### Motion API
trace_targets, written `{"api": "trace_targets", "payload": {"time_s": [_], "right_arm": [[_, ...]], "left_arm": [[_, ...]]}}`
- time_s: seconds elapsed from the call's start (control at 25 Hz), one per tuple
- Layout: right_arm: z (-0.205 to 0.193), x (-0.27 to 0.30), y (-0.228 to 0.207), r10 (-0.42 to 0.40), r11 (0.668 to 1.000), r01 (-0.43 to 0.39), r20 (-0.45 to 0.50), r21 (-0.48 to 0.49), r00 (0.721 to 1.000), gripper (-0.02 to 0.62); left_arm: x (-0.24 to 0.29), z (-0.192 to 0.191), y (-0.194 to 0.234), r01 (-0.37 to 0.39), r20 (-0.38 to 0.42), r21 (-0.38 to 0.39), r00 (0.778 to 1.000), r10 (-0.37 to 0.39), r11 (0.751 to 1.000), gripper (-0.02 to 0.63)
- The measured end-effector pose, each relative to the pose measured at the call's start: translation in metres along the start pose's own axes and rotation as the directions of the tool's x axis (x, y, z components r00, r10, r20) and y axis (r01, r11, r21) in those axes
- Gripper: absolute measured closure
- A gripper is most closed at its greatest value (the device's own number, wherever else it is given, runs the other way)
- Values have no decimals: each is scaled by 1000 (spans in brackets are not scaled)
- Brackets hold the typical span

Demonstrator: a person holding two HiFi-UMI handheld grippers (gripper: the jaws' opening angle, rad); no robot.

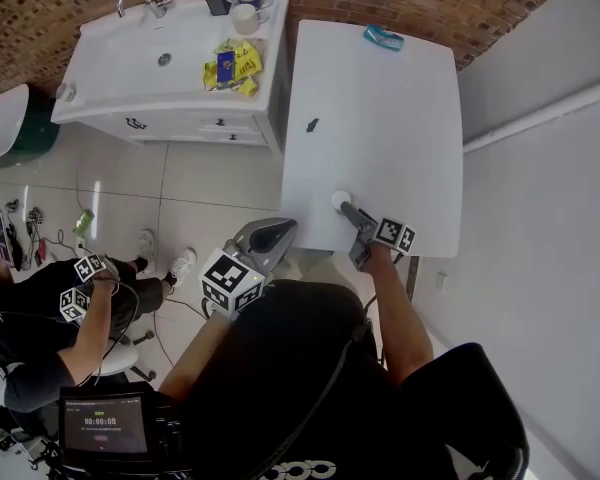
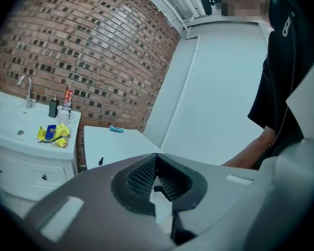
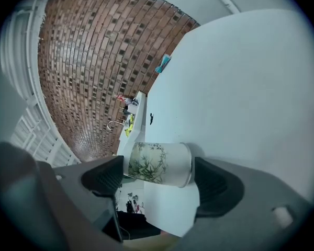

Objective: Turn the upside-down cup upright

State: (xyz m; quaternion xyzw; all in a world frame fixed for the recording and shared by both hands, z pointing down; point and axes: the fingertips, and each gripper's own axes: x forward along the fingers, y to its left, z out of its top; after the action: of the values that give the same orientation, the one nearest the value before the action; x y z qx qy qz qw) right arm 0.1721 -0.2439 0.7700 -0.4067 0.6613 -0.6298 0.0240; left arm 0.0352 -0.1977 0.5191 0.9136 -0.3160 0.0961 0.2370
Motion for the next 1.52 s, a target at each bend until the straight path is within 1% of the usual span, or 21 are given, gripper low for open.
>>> {"api": "trace_targets", "payload": {"time_s": [0.28,0.52,0.64,0.72,0.84,0.96,1.08,1.2,1.32,1.44,1.52], "right_arm": [[3,-6,-11,-50,999,50,10,-11,999,192],[7,-13,-12,-63,997,64,23,-34,998,192],[6,-24,-9,-90,992,93,37,-90,995,192],[6,-36,-7,-135,974,141,44,-178,990,192],[1,-55,5,-190,926,200,62,-321,980,192],[-11,-67,30,-188,884,208,89,-419,978,193],[-27,-74,77,-169,845,206,120,-493,978,203],[-44,-87,125,-142,799,204,152,-566,978,263],[-64,-95,151,-100,761,183,166,-622,981,339],[-82,-94,173,-32,729,137,168,-671,985,451],[-94,-99,187,6,710,108,159,-696,987,538]], "left_arm": [[-1,1,0,1,13,3,1000,-1,1000,592],[-1,2,-6,11,9,73,1000,-12,997,592],[-4,0,-8,16,25,85,1000,-18,996,592],[-6,-1,-8,17,39,85,999,-20,996,592],[-14,-6,-9,22,57,82,998,-26,996,592],[-25,-14,-8,36,71,80,997,-41,996,592],[-46,-12,-3,61,79,63,995,-66,996,592],[-64,-12,-7,94,77,43,992,-97,995,592],[-75,-23,-12,105,72,44,992,-108,994,592],[-89,-32,-11,87,78,56,993,-91,995,592],[-99,-34,-15,73,89,55,993,-78,996,592]]}}
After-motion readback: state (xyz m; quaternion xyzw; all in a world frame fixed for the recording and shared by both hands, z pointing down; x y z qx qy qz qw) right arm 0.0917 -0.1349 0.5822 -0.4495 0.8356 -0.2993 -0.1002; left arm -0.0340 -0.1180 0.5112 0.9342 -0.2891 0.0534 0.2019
